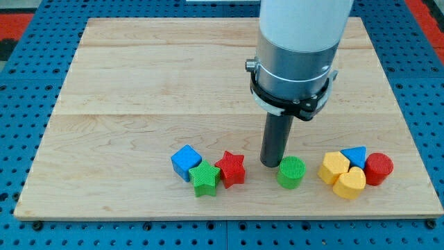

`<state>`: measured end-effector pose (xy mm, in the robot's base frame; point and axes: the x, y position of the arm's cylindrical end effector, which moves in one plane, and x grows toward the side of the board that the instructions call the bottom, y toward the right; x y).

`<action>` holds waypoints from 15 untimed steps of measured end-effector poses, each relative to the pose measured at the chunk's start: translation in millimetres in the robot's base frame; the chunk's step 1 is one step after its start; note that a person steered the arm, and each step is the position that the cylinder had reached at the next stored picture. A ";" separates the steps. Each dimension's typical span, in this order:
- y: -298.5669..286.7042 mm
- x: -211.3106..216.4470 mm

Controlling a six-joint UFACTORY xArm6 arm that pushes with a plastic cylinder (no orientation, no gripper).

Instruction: Move green circle into red circle and the heart

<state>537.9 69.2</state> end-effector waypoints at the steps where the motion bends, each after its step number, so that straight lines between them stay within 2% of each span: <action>1: 52.1 3.5; 3: 17.6 12.7; 5: 50.5 63.2; 7: 135.1 65.1; 8: 151.0 57.6; 13: 160.9 26.9; 15: 175.2 48.5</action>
<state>586.4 244.4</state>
